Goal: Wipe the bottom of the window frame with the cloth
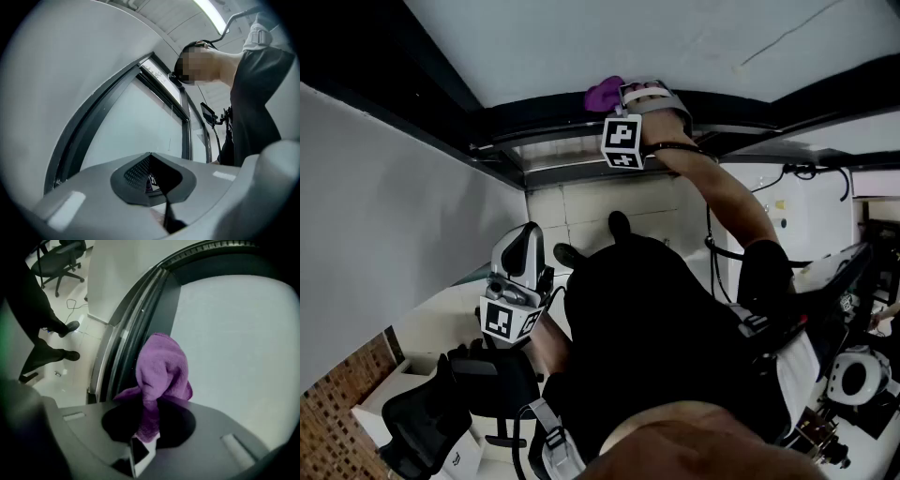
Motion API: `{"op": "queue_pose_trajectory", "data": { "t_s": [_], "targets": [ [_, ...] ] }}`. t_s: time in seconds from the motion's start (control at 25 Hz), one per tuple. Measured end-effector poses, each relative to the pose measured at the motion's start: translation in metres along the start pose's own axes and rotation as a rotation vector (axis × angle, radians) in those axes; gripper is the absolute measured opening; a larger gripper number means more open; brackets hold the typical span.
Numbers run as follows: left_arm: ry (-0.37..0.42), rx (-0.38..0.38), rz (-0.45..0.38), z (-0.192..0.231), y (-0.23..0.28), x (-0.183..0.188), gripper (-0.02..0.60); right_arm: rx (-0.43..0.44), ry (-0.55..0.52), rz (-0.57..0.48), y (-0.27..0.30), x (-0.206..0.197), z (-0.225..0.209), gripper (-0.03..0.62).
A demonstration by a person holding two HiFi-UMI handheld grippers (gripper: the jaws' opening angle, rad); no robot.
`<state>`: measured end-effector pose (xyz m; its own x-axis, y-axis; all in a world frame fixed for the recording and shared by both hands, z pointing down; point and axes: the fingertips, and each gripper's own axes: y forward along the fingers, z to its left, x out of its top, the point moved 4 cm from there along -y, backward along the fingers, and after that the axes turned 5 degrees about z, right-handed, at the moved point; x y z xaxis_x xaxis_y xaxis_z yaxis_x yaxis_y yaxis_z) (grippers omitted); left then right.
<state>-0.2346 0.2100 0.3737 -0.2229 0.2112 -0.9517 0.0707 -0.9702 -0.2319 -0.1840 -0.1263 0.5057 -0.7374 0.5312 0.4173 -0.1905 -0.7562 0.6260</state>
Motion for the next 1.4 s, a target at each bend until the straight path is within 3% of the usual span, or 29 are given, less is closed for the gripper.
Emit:
{"op": "queue_pose_trajectory", "data": {
  "t_s": [0.08, 0.16, 0.24, 0.36, 0.4, 0.48, 0.56, 0.64, 0.76, 0.88, 1.0, 1.2, 1.4],
  "targets": [
    [0.006, 0.001, 0.007, 0.0, -0.001, 0.001, 0.003, 0.119, -0.008, -0.012, -0.011, -0.006, 0.009, 0.055],
    [0.008, 0.001, 0.01, 0.002, -0.004, 0.002, 0.003, 0.184, 0.071, -0.108, -0.033, -0.005, 0.006, 0.063],
    [0.003, 0.013, 0.01, 0.007, -0.013, 0.0, 0.003, 0.211, 0.258, -0.344, -0.068, 0.015, -0.017, 0.063],
    [-0.001, 0.054, 0.001, 0.011, -0.026, 0.0, 0.003, 0.287, 0.523, -0.731, -0.11, 0.076, -0.062, 0.064],
    [0.004, 0.064, -0.005, 0.011, -0.029, 0.003, 0.003, 0.299, 0.582, -0.798, -0.114, 0.097, -0.075, 0.064],
    [0.016, 0.076, -0.013, 0.014, -0.033, 0.008, 0.003, 0.272, 0.664, -0.832, -0.105, 0.142, -0.102, 0.064],
    [0.021, 0.09, -0.015, 0.017, -0.038, 0.012, 0.003, 0.232, 0.666, -0.799, -0.086, 0.188, -0.119, 0.064],
    [0.025, 0.114, -0.018, 0.017, -0.043, 0.014, 0.003, 0.174, 0.579, -0.751, -0.072, 0.224, -0.118, 0.062],
    [0.022, 0.135, -0.015, 0.018, -0.048, 0.014, 0.003, 0.053, 0.437, -0.697, -0.069, 0.229, -0.105, 0.057],
    [0.015, 0.111, 0.003, 0.021, -0.042, 0.011, 0.003, -0.023, 0.318, -0.563, -0.061, 0.198, -0.09, 0.055],
    [0.013, 0.065, 0.013, 0.018, -0.03, 0.009, 0.003, -0.04, 0.251, -0.406, -0.046, 0.145, -0.064, 0.054],
    [0.006, -0.014, 0.029, 0.008, -0.003, 0.006, 0.003, -0.03, 0.179, -0.176, -0.019, 0.046, -0.029, 0.054],
    [-0.006, -0.057, 0.049, -0.004, 0.016, -0.004, 0.003, 0.001, 0.091, -0.032, -0.005, -0.005, -0.005, 0.053]
  ]
}}
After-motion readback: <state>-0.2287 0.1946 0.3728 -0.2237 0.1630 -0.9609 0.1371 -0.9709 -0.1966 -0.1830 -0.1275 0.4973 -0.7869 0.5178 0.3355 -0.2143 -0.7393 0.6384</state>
